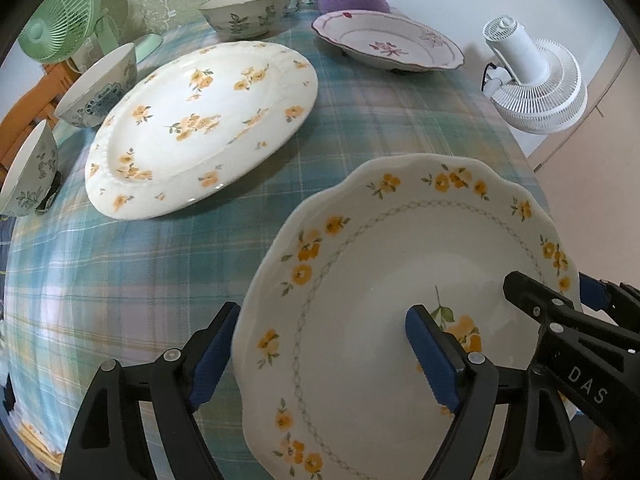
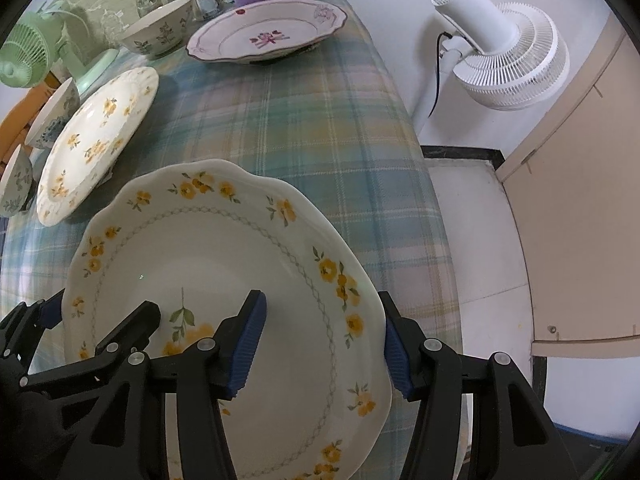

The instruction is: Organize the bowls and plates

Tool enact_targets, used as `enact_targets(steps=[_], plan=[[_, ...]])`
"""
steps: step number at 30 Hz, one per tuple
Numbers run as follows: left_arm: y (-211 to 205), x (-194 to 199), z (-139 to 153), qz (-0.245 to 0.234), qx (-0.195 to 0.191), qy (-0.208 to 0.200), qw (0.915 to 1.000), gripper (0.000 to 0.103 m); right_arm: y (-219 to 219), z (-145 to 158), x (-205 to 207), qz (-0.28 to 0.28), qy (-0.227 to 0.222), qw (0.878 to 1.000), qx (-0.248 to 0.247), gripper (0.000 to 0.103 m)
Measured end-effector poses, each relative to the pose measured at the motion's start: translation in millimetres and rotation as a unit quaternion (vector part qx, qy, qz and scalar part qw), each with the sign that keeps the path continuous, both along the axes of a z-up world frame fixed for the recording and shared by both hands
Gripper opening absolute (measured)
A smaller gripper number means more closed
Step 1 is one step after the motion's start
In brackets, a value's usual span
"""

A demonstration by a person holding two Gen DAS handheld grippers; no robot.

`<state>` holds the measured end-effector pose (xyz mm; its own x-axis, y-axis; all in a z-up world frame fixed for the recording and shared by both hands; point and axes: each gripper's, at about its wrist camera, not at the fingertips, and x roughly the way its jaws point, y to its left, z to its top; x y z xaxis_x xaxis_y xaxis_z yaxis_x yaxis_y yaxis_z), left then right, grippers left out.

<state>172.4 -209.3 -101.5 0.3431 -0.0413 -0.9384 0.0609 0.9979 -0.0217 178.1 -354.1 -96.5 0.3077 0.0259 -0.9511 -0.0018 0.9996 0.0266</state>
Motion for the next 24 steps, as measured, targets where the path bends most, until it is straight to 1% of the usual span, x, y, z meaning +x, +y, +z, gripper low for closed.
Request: enact_targets(steps=[3,6,11,16,18,24], plan=[[1.6,-2.7,4.5,-0.003,0.000,-0.007,1.0000,0.088,-1.1,2.6,-2.5,-0.003,-0.006,1.000,0.001,0.060],[6.3,-5.1,10.4,0.000,-0.004,-0.012,0.9999,0.090,2.7,13.7,-6.8,-0.001,-0.028,1.000,-0.014,0.060],[19.1,-10.6,22.8,-0.001,-0.012,-0.024,0.9996,0.092,9.6,29.8,-14.1,-0.001,-0.051,0.998,-0.023,0.064],[35.0,-18.5,33.6,0.005,-0.012,-0.035,0.9993,0.093,22.2,44.1,-22.2,-0.005,-0.067,0.997,-0.026,0.067],[42.3,-22.7,37.6,0.006,-0.013,-0.039,0.9991,0.093,27.6,48.4,-24.9,-0.005,-0.067,0.997,-0.025,0.067],[69.8,-28.0,54.1,0.000,-0.015,-0.058,0.9982,0.093,54.2,64.7,-36.9,-0.014,-0.088,0.996,-0.022,0.067]])
